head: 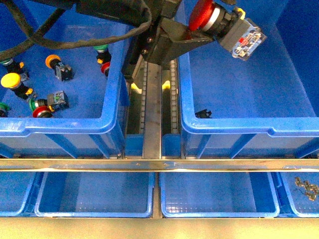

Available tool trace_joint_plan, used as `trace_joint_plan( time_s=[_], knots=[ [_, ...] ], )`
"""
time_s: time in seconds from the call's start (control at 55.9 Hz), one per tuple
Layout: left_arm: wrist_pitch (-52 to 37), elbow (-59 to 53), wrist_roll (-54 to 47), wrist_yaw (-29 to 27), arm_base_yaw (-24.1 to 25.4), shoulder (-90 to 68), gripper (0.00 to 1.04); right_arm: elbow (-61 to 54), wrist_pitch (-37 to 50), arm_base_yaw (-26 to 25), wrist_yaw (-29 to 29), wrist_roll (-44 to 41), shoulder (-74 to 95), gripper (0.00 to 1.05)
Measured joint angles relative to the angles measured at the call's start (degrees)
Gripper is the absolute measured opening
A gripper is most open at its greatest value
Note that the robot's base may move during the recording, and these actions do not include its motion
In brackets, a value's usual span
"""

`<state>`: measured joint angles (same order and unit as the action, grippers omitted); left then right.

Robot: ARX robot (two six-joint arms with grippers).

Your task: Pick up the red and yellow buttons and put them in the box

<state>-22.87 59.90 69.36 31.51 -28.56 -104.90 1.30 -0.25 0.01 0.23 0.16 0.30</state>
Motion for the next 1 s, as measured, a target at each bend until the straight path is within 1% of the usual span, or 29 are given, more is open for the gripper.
trace_joint_plan(
  time_s=[0.036, 0.072, 0.107, 0.143, 0.179, 0.215, 0.268, 0.34, 0.358, 0.412, 0.465, 0.555, 0.68, 0.787, 1.002],
  knots=[
    [0.0, 0.4, 0.0, -0.2, -0.2, -0.2, 0.34, 1.2, -4.2, 1.1, 2.6, 1.3, 2.3, 0.98],
    [0.0, 1.1, 0.1, -0.5, -0.3, -0.7, 0.34, 4.6, -11.9, 3.7, 6.9, 1.9, 7.5, 0.98],
    [0.2, 1.4, 0.1, -0.8, -0.4, -0.9, 0.34, 6.8, -14.7, 5.7, 8.8, 1.7, 12.7, 0.98],
    [0.5, 1.8, 0.1, -1.0, -0.7, -1.0, 0.34, 7.8, -14.1, 7.9, 8.9, 1.2, 17.5, 0.98],
    [0.7, 2.2, 0.1, -1.2, -1.1, -1.0, 0.34, 8.2, -11.9, 10.0, 8.2, -0.1, 22.1, 0.98],
    [0.8, 2.7, 0.1, -1.1, -1.7, -1.1, 0.34, 8.4, -7.8, 12.4, 7.2, -2.1, 27.8, 0.98],
    [0.8, 3.1, 0.1, -1.2, -2.3, -1.3, 0.34, 8.5, -3.0, 14.3, 6.2, -3.9, 33.0, 0.98],
    [1.1, 3.5, 0.2, -1.4, -3.0, -1.4, 0.34, 9.1, 6.5, 16.3, 5.7, -8.4, 41.8, 0.98],
    [1.1, 3.7, 0.2, -1.4, -3.1, -1.4, 0.34, 9.4, 10.3, 16.5, 5.6, -10.3, 44.9, 0.98],
    [1.3, 3.9, 0.2, -1.6, -3.4, -1.4, 0.34, 9.9, 17.5, 16.5, 6.3, -14.3, 51.2, 0.98],
    [1.4, 4.1, 0.2, -1.6, -3.7, -1.4, 0.34, 10.7, 23.4, 16.0, 7.1, -17.5, 56.4, 0.98],
    [1.6, 4.2, 0.2, -1.6, -3.9, -1.6, 0.34, 12.5, 30.4, 15.0, 7.9, -21.1, 63.3, 0.98],
    [1.9, 4.3, 0.2, -1.7, -3.9, -1.9, 0.34, 15.2, 36.5, 14.7, 8.2, -25.3, 69.5, 0.98],
    [2.1, 4.3, 0.2, -1.7, -4.0, -2.0, 0.34, 17.5, 39.8, 14.7, 8.8, -28.1, 73.5, 0.98],
    [2.1, 4.5, 0.2, -2.0, -4.1, -2.1, 0.34, 20.7, 42.6, 16.8, 7.6, -30.5, 78.4, 0.98]
  ],
)
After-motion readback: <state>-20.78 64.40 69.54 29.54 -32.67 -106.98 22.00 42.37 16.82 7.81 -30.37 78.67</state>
